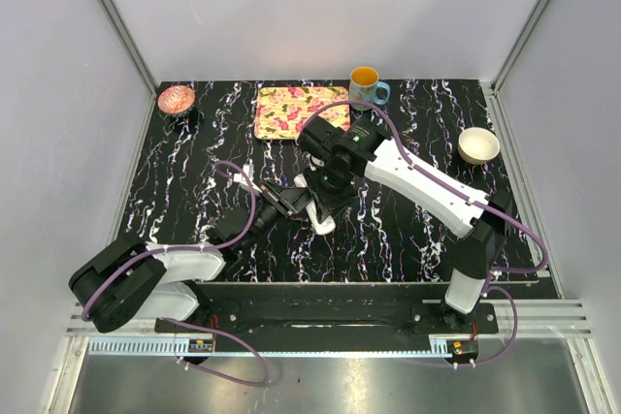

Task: Load the batteries into the remote control
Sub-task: Load the battery cover into the remote control.

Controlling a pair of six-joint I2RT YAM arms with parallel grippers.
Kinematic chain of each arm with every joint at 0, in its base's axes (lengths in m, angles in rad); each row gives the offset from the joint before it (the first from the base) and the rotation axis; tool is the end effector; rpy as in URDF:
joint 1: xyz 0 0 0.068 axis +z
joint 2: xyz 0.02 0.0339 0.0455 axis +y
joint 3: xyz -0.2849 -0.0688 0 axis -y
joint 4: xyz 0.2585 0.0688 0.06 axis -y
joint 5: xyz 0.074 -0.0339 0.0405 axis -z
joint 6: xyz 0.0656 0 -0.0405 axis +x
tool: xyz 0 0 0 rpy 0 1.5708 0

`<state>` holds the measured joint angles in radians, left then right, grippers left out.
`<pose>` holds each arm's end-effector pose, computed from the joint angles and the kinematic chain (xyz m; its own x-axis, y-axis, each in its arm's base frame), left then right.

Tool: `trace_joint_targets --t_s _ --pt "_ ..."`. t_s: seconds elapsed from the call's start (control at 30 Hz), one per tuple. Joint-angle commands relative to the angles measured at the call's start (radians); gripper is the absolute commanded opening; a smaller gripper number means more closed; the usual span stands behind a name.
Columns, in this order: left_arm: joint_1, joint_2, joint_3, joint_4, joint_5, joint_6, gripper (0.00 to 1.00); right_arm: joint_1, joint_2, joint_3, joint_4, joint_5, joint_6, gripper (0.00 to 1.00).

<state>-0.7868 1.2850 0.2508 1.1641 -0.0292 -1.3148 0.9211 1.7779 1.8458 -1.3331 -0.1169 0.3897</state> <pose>0.1862 -0.1840 0.2134 -0.6418 -0.7259 -0.2474 0.2625 0.0952 -0.9602 0.2203 0.3027 0.3370 -0.8422 -0.4848 -0.2360 -0.5320 0.8184 0.2172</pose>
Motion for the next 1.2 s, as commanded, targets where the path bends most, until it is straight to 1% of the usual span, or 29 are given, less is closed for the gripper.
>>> trace_joint_targets --t_s 0.0,0.03,0.07,0.13,0.23,0.47,0.7,0.9,1.17 --pt "-0.006 -0.039 0.036 0.144 0.006 -0.057 0.0 0.002 0.0 0.012 0.003 0.048 -0.002 0.04" --pt "-0.008 -0.038 0.036 0.143 0.005 -0.057 0.0 0.001 0.0 0.013 0.003 0.052 0.0 0.05" --pt "-0.008 -0.038 0.035 0.143 0.005 -0.057 0.0 0.001 -0.002 0.015 0.003 0.056 0.0 0.09" --pt "-0.009 -0.036 0.035 0.144 0.005 -0.057 0.0 0.001 -0.003 0.02 0.005 0.065 0.005 0.11" --pt "-0.011 -0.036 0.035 0.147 0.005 -0.057 0.0 0.001 0.002 0.026 0.006 0.072 0.006 0.1" --pt "-0.019 -0.032 0.033 0.158 0.006 -0.06 0.0 -0.001 0.025 0.052 0.011 0.082 0.005 0.0" --pt "-0.028 -0.013 0.033 0.196 0.011 -0.067 0.0 -0.005 0.038 0.081 0.028 0.075 0.012 0.0" --pt "-0.038 0.007 0.036 0.232 0.015 -0.078 0.0 -0.027 0.031 0.067 0.072 0.053 0.034 0.0" --pt "-0.048 0.019 0.038 0.264 0.012 -0.081 0.0 -0.068 0.003 0.027 0.149 -0.044 0.072 0.0"
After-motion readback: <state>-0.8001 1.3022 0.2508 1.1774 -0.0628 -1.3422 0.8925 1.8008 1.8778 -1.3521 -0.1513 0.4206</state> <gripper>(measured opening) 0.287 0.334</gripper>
